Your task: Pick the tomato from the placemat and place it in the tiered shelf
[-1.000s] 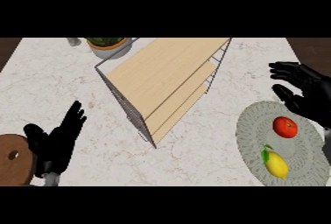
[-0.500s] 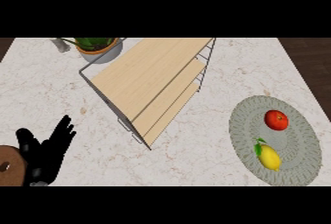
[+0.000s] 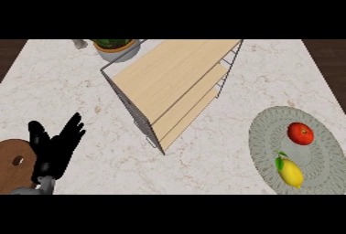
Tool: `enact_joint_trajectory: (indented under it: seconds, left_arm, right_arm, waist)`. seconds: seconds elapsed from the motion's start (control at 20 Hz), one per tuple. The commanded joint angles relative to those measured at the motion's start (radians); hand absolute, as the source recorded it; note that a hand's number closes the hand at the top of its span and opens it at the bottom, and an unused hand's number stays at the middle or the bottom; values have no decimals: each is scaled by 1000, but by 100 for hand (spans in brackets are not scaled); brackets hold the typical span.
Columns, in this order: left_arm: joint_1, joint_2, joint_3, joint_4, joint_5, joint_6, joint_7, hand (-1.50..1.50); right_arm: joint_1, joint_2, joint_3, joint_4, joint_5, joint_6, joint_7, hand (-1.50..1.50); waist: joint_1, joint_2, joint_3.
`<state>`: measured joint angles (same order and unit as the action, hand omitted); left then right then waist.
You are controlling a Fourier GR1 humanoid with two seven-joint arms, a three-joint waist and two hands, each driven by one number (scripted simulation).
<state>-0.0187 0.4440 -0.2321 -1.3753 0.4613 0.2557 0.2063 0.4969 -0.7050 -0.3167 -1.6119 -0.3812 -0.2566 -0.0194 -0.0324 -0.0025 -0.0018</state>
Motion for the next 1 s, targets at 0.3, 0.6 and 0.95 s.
enact_joint_trajectory:
  seconds: [0.3, 0.6, 0.95]
  left_arm:
    - [-61, -54, 6, 86, -34, -40, -28, 0]
    - [-59, -44, 28, 67, -53, -51, -15, 0]
    - [-73, -82, 28, 69, -82, -54, 11, 0]
  right_arm:
    - [-86, -166, 93, -219, 98, -48, 521, -150]
    - [-288, -186, 226, -195, 284, -186, 815, -150]
    - [-491, -145, 349, -47, 391, -113, 994, -150]
  waist:
    - [42, 7, 0]
    - [53, 7, 1]
    - [44, 5, 2]
